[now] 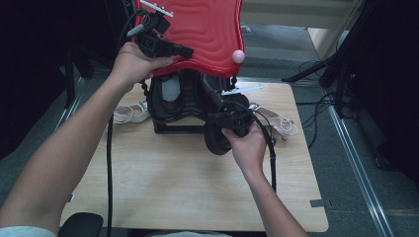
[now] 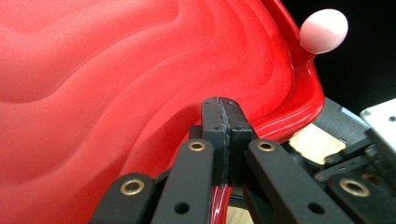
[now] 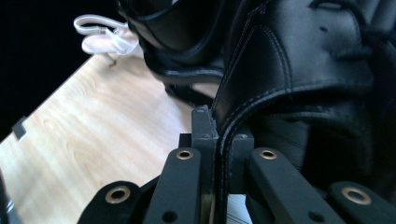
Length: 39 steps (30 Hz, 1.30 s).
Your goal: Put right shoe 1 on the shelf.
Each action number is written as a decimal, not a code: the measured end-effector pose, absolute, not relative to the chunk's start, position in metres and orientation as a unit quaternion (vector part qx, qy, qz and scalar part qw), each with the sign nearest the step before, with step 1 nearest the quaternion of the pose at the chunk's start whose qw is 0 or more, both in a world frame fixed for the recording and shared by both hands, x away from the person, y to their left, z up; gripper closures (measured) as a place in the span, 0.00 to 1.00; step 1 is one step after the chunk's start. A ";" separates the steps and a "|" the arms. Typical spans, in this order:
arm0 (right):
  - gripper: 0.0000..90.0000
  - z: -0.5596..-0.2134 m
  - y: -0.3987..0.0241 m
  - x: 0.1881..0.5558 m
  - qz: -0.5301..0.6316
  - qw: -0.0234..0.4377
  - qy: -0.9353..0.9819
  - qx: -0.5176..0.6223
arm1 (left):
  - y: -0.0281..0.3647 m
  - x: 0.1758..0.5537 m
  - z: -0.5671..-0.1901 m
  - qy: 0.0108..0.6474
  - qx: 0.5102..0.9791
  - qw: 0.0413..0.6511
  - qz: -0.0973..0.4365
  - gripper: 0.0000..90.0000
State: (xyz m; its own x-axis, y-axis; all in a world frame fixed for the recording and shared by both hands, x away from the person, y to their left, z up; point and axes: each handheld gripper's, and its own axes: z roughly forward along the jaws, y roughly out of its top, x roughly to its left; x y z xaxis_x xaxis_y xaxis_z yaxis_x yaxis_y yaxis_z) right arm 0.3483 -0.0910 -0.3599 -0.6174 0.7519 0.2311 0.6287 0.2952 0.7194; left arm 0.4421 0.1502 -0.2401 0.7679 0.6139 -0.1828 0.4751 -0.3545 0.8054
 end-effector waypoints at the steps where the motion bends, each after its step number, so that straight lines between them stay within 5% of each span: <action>1: 0.97 -0.364 -0.083 0.350 0.410 0.102 0.801 0.425 | 0.150 0.442 -0.240 0.331 0.820 0.461 0.075 1.00; 24: 0.96 -0.387 -0.037 0.391 0.437 0.190 0.763 0.436 | 0.153 0.443 -0.241 0.330 0.819 0.464 0.067 1.00; 33: 0.76 -0.388 -0.033 0.398 0.446 0.154 0.762 0.444 | 0.153 0.442 -0.241 0.329 0.818 0.466 0.072 1.00; 39: 0.74 -0.386 -0.030 0.394 0.449 0.158 0.767 0.431 | 0.153 0.442 -0.242 0.325 0.819 0.467 0.077 1.00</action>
